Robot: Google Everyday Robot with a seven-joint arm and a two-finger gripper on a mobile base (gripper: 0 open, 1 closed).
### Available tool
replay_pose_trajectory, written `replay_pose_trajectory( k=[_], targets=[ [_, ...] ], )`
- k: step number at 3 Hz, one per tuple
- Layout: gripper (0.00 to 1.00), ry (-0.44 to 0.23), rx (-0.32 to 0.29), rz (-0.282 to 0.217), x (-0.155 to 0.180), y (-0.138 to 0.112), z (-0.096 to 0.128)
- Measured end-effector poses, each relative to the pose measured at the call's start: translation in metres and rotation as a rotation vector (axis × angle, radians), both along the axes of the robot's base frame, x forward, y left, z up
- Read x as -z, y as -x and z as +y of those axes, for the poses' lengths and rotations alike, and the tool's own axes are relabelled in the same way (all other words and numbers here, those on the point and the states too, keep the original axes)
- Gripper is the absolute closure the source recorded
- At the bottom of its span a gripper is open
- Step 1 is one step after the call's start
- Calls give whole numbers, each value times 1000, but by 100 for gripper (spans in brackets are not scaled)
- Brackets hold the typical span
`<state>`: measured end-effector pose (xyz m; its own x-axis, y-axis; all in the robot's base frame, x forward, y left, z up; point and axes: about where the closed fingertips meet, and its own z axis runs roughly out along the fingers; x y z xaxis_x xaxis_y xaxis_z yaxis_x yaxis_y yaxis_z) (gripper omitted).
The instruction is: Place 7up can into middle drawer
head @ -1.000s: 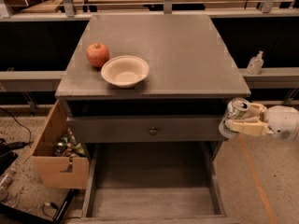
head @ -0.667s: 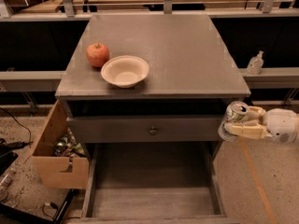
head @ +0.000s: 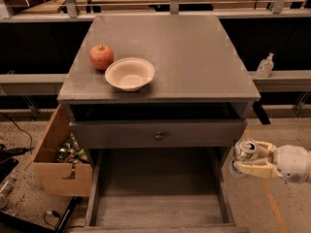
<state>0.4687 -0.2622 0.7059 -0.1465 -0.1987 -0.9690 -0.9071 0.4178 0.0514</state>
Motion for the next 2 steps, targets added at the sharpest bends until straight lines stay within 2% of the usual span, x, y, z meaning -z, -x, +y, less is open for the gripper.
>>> replay_pose_trajectory(
  k=[1,2],
  targets=[
    [100,25,-41,13,39,20,23],
    [100,18,-110,12,67,32,55]
  ],
)
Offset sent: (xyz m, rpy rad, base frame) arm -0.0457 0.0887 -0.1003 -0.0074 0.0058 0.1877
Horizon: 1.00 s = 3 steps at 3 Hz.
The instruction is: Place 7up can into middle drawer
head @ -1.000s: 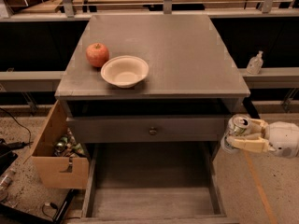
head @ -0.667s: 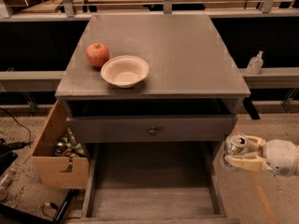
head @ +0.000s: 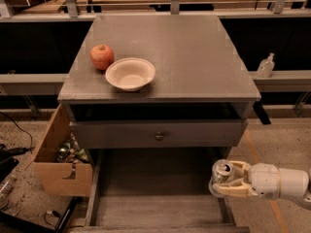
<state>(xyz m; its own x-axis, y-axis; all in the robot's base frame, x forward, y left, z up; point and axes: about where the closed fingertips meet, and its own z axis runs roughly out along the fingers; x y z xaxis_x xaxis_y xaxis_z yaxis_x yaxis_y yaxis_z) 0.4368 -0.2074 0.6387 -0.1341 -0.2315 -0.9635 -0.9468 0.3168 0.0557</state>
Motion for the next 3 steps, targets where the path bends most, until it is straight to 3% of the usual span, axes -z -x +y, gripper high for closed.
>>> replay_pose_trajectory(
  k=[1,2,3],
  targets=[
    [100,-32,-59,11,20,6,32],
    [100,-24,-61,6,21,4,40],
    [100,-12,-71,-20,29,-5,66]
  ],
)
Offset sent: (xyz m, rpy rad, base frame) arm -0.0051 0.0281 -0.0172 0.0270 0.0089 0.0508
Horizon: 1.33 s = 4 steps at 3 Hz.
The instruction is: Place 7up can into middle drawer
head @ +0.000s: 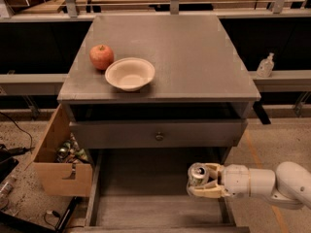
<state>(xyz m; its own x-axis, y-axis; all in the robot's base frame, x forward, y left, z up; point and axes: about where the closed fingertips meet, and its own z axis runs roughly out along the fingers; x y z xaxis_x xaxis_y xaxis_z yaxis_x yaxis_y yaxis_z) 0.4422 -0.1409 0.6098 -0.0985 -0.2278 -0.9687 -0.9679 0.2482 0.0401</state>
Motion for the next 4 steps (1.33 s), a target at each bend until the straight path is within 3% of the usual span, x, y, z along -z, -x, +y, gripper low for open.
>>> replay_pose_trajectory(
  k=[2,4],
  targets=[
    [100,-31,-64,-27,35,-15,81],
    [100,-114,-75,-3,81,-38,141]
  ],
)
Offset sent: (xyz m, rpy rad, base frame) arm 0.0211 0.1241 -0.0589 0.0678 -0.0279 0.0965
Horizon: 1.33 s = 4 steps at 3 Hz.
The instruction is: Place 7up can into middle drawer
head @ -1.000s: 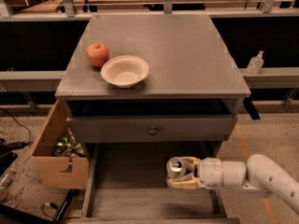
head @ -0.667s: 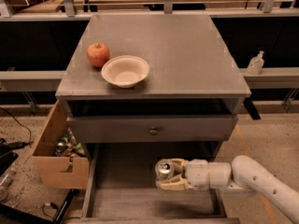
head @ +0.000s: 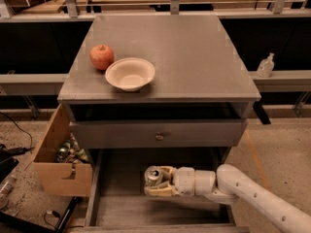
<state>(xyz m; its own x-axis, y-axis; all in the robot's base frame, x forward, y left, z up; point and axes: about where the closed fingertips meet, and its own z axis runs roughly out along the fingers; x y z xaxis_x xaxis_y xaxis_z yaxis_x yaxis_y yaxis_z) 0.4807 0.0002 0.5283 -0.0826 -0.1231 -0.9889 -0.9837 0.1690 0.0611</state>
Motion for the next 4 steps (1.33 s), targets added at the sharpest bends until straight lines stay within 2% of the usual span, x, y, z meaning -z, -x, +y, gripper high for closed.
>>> replay_pose_trajectory(
  k=[1,3,4],
  targets=[
    [100,-10,-8,14,22,-11,28],
    [100,42,-76,43,74,-15,82],
    [100,56,-101,48,90,-17,99]
  ],
)
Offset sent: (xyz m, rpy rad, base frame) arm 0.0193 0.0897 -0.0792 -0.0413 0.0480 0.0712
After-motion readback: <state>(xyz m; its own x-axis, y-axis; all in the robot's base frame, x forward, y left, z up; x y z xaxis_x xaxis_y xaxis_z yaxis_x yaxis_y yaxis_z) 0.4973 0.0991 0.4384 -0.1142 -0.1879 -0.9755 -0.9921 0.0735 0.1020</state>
